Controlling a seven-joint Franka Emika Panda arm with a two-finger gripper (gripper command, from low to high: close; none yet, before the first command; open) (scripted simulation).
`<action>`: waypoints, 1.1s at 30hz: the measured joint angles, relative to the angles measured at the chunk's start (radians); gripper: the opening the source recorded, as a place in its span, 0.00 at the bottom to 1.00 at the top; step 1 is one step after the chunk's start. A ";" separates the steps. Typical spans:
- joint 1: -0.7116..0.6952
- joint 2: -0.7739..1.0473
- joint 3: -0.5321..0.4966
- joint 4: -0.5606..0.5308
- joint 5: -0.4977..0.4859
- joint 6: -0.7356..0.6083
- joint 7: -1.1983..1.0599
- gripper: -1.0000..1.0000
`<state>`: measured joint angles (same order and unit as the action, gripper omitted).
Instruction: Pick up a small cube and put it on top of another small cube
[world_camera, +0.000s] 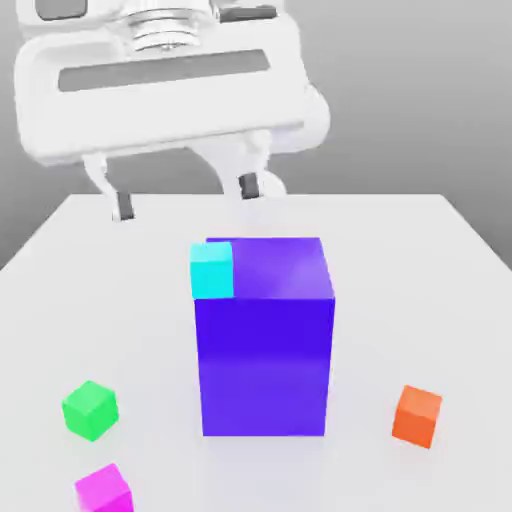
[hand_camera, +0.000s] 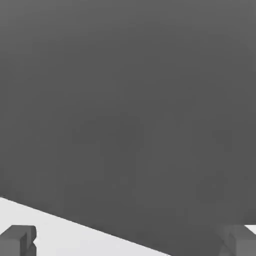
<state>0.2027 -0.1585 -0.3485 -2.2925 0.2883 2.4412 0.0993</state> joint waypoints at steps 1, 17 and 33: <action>-0.001 0.037 -0.008 0.001 0.018 0.008 -0.041 0.50; -0.118 0.538 -0.032 -0.008 0.032 0.201 -0.495 0.50; -0.130 0.539 -0.035 -0.021 0.001 0.207 -0.498 0.00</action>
<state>0.0728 0.3800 -0.3837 -2.3139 0.2888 2.6483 -0.3992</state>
